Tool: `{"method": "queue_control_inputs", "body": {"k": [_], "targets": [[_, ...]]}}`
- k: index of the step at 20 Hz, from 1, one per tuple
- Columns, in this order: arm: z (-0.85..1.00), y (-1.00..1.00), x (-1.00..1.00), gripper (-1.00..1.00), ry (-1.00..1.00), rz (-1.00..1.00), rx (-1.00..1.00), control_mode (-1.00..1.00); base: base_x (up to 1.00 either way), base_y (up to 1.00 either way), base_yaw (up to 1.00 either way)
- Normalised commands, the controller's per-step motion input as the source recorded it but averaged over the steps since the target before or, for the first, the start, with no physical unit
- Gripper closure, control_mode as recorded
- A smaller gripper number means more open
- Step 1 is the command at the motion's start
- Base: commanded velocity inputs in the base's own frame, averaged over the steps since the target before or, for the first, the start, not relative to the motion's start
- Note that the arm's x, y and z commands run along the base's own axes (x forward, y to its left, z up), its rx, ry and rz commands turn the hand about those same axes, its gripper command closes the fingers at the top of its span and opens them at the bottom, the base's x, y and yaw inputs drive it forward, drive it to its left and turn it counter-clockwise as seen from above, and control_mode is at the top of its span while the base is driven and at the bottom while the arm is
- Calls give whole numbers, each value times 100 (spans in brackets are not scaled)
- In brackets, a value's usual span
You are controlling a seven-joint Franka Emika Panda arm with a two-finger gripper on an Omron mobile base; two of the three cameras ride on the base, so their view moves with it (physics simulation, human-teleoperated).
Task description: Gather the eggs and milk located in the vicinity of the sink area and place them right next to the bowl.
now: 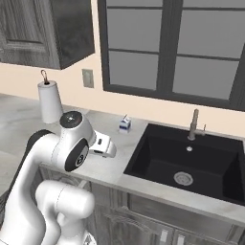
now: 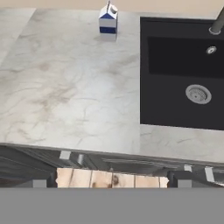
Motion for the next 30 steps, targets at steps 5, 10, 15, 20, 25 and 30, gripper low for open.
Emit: {"method": "queue_control_inputs", "body": {"k": [5, 10, 15, 20, 25, 30], "targets": [[0, 0, 0, -100, 0, 0, 0, 100, 0, 39, 0], [0, 0, 0, -100, 0, 0, 0, 100, 0, 33, 0], [15, 30, 1, -100, 0, -1, -6, -100, 0, 0, 0], [23, 34, 11, -100, -1, -7, -4, -100, 0, 0, 0], [27, 3, 19, -100, -3, -5, 0, -100, 0, 0, 0], [9, 0, 26, -100, -6, -3, 0, -100, 0, 0, 0]]}}
